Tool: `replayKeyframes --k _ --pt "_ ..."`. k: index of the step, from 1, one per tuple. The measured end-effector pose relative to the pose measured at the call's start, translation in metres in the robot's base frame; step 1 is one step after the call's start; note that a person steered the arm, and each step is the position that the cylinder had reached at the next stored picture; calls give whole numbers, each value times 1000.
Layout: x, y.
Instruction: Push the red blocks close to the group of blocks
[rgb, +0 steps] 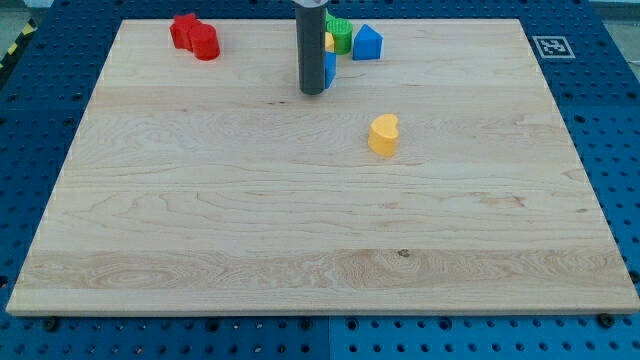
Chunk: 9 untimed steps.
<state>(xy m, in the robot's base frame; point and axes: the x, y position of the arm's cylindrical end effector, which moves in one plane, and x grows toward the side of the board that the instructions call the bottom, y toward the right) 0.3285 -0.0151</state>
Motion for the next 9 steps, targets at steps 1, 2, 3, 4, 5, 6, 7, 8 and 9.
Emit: replayKeyframes --k 1,2,3,4,5,6,7,8,9 --pt "-8 0" --pt "-8 -22" --pt "-5 -76" --pt "-16 -149" --pt "-45 -226" --pt "-94 -266" --pt "-107 -266" --pt "-107 -254" --pt "-106 -204"
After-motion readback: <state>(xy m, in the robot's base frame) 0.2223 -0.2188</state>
